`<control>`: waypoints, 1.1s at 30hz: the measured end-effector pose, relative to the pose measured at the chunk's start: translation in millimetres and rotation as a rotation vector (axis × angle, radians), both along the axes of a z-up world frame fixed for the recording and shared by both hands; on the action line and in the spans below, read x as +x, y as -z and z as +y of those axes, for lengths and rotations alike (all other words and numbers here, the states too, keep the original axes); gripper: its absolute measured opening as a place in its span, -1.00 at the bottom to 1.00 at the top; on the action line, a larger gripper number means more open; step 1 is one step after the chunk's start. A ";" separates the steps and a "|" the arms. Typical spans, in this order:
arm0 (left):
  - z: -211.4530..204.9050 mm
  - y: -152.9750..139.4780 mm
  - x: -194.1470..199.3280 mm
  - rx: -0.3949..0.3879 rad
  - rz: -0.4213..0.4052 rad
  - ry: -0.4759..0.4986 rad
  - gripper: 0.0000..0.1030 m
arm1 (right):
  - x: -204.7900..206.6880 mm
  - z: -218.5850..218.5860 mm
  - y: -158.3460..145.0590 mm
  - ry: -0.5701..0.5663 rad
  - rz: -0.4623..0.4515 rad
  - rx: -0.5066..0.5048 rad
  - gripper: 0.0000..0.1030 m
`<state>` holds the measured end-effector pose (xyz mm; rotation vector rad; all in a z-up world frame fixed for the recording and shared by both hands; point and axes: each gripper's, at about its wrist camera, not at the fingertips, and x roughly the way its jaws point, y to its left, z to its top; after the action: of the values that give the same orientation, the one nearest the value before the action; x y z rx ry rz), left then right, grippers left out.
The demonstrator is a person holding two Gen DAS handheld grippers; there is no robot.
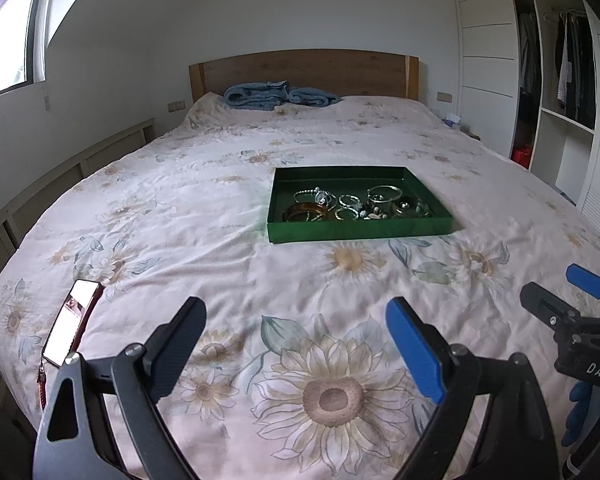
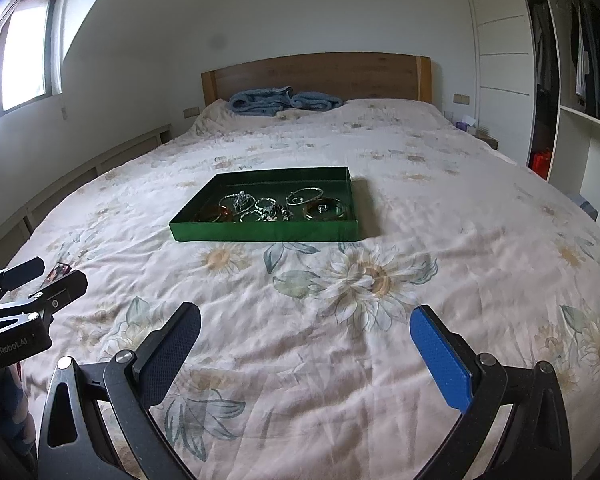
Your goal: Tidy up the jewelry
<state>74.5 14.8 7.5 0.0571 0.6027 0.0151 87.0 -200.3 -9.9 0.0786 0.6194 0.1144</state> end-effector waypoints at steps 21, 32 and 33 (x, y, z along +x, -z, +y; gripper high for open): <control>-6.5 0.1 -0.9 0.003 -0.003 0.020 0.77 | -5.6 -5.6 -1.8 0.038 -0.027 -0.039 0.99; -11.4 -0.6 -2.6 0.005 -0.003 0.029 0.77 | -7.0 -11.2 -1.9 0.060 -0.028 -0.052 0.99; -11.6 -0.7 -3.0 0.006 -0.002 0.030 0.77 | -7.2 -11.4 -1.9 0.061 -0.028 -0.054 0.99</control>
<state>71.6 3.2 8.2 0.0718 0.5997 -0.0117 79.7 -211.7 -8.0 0.0435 0.5908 0.0392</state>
